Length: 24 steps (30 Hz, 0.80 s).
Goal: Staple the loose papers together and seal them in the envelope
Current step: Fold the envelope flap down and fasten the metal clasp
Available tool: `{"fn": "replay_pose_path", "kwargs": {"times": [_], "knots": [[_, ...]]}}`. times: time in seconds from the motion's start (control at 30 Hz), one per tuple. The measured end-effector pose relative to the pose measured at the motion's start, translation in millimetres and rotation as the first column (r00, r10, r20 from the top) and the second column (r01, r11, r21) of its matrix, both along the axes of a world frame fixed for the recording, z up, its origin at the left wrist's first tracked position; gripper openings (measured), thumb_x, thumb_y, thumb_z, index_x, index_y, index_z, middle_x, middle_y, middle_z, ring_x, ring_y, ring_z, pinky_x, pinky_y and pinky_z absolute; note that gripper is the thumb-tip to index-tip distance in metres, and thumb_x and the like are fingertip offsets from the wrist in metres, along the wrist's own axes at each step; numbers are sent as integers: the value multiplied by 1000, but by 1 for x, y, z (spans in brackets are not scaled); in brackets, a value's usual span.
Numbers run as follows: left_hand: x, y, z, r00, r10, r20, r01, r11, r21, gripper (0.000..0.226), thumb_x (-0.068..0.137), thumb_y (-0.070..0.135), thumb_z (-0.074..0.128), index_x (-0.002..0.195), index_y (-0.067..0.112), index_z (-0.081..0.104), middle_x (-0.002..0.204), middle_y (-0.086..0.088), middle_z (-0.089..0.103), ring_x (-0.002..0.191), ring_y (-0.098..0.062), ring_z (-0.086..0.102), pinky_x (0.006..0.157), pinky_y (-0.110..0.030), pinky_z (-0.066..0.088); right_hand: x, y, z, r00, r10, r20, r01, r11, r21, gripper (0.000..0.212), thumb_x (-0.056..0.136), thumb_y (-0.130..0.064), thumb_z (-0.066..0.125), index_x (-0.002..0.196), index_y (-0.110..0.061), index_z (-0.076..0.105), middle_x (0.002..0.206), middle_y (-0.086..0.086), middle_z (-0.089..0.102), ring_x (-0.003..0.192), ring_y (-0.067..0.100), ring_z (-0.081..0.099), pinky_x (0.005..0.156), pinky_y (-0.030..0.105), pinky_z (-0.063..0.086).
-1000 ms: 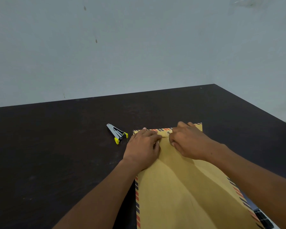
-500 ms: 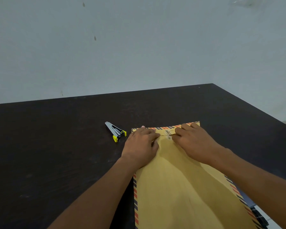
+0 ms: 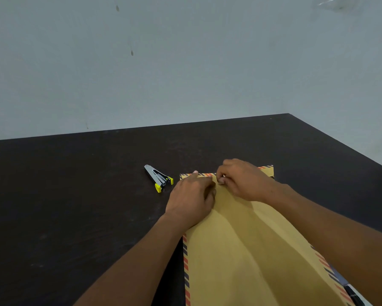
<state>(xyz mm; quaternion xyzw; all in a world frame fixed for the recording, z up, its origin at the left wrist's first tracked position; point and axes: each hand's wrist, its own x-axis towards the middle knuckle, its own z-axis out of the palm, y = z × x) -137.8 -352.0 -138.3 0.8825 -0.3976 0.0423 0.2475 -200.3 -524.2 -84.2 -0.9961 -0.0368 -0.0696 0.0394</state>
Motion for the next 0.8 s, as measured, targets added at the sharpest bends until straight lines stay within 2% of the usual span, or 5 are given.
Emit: {"fn": "replay_pose_path", "kwargs": {"times": [0.1,0.23,0.37,0.57,0.8], "knots": [[3,0,-5,998,-37,45,38,999,-28,26,93,35,52,109,25,69,126,4,69,138,-26,47,99,-39,44,14,-11,4,997,-76,4,75,987,139,11,96,-20,57,94,-21,68,93,-8,59,87,14,58,81,40,51],[2,1,-3,997,-55,62,57,998,-35,28,93,33,54,113,26,71,131,11,65,138,-25,45,104,-42,41,22,-25,8,988,-154,16,145,959,245,8,94,-19,64,96,-18,73,91,-8,62,84,11,60,79,31,50],[2,1,-3,996,-64,67,64,998,5,33,95,38,50,123,32,68,139,15,59,138,-20,41,106,-41,36,22,-29,6,980,-200,-4,192,935,297,10,94,-21,66,100,-17,73,92,-7,65,86,9,62,76,22,48],[1,2,0,993,-79,86,78,997,17,32,97,37,50,124,32,67,137,14,59,135,-17,42,108,-39,33,28,-28,-1,979,-202,-33,203,937,285,9,92,-23,69,96,-20,75,91,-6,68,82,9,63,80,33,56],[-1,-1,-1,994,-67,82,61,995,77,40,96,41,40,134,36,55,144,14,49,142,-19,33,115,-42,29,21,-29,-1,985,-154,-79,172,927,333,5,94,-24,65,92,-25,69,89,-9,69,82,4,63,73,22,48]]}}
